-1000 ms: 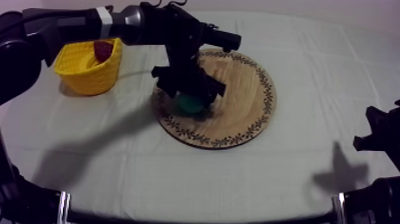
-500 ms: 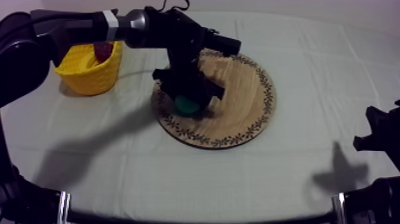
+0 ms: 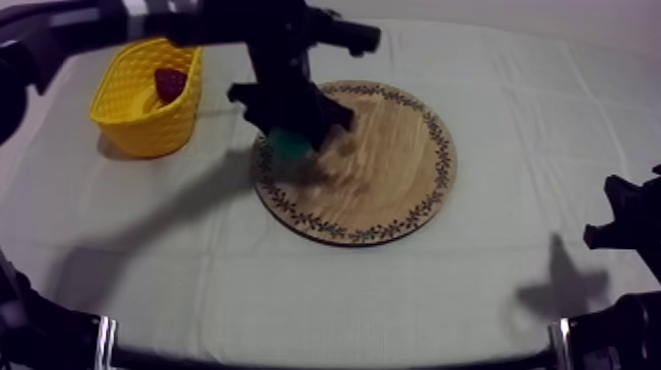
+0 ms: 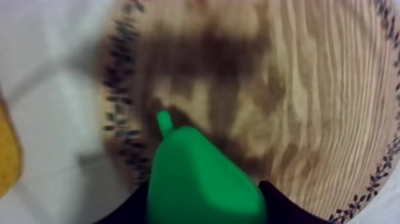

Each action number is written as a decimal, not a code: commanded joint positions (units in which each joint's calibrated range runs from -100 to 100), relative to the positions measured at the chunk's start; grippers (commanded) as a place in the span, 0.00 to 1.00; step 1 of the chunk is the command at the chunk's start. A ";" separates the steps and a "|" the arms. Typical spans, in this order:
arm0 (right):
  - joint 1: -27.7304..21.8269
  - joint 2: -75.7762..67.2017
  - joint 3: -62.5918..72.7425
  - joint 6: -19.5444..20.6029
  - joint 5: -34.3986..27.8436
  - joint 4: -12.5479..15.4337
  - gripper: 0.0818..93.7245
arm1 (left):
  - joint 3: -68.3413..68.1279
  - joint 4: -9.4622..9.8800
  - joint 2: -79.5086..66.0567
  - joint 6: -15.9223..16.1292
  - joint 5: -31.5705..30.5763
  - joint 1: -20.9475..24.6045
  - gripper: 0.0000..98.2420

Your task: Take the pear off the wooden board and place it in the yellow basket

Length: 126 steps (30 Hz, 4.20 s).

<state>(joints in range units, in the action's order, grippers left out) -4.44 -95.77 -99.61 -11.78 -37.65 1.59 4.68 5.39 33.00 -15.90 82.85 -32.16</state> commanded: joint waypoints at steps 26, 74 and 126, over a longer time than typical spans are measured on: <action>-0.01 0.01 -0.05 -0.01 -0.01 0.00 0.00 | -2.54 3.36 -17.85 8.30 -1.33 22.07 0.42; -0.01 0.01 -0.05 -0.01 -0.01 0.00 0.00 | -5.54 7.22 -6.02 5.37 -11.84 23.49 0.91; -0.01 0.01 -0.05 -0.01 -0.01 0.00 0.00 | -92.06 0.96 -107.19 16.35 -53.14 35.71 0.00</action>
<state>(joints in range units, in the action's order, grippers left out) -4.44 -95.77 -99.61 -11.78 -37.67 1.59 -79.94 6.50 -68.52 0.40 30.00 3.52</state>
